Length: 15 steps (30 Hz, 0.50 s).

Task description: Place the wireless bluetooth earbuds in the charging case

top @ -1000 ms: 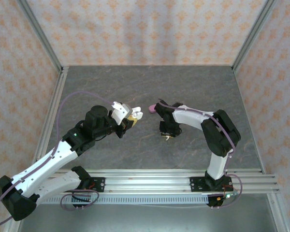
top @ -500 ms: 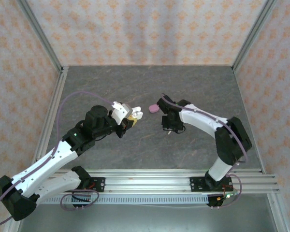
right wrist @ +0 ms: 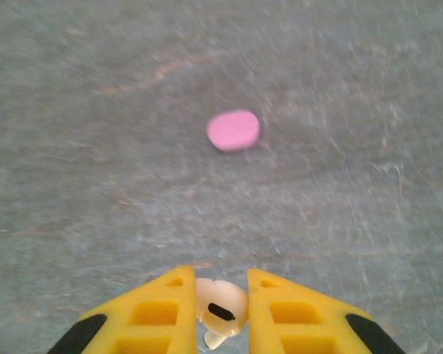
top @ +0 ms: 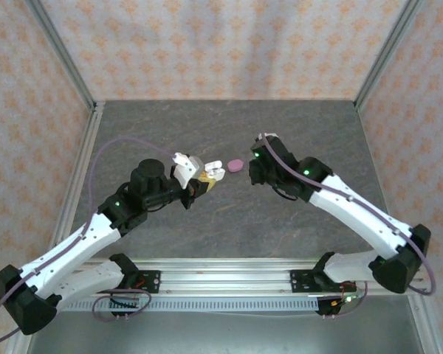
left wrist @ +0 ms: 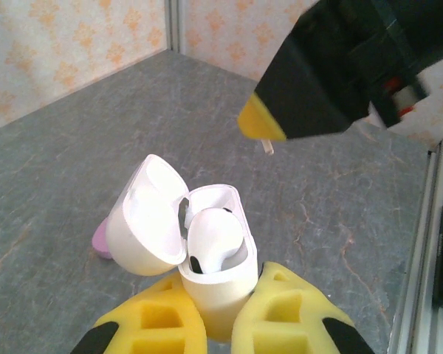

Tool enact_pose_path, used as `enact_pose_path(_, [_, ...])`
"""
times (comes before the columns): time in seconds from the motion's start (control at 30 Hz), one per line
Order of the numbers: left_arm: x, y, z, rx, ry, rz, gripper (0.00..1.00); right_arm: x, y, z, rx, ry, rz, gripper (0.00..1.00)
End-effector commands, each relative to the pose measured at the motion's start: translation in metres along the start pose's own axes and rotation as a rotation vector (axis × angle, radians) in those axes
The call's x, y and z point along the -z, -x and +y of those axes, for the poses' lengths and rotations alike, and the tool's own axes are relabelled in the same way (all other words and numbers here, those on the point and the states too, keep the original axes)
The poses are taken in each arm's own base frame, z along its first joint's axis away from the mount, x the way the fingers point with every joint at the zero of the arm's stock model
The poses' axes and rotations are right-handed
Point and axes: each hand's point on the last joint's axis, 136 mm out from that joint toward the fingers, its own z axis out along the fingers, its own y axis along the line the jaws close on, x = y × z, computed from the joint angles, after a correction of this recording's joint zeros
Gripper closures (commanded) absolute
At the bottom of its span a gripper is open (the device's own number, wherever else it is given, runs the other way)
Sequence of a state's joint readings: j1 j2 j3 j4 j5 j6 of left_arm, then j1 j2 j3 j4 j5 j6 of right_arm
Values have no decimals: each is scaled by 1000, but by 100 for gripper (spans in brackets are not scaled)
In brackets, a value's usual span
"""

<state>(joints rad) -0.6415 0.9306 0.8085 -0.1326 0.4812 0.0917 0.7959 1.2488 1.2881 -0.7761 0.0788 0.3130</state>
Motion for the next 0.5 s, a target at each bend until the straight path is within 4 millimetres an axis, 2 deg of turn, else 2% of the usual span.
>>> enact_pose_path(0.0, [0, 24, -14, -5, -78, -85, 100, 28, 33, 16, 56, 67, -164, 83])
enact_pose_path(0.03, [0, 26, -16, -4, -91, -88, 100, 29, 35, 22, 71, 83, -178, 84])
enact_pose_path(0.07, [-1, 27, -18, -1, -103, -91, 100, 44, 41, 26, 79, 118, -224, 84])
enact_pose_path(0.1, [-1, 28, -19, 3, -113, -91, 100, 50, 44, 31, 95, 138, -246, 84])
enact_pose_path(0.2, [-2, 33, -22, 19, -132, -101, 100, 62, 49, 43, 148, 178, -291, 84])
enact_pose_path(0.47, [-1, 42, -26, 36, -154, -136, 100, 75, 50, 71, 244, 284, -334, 84])
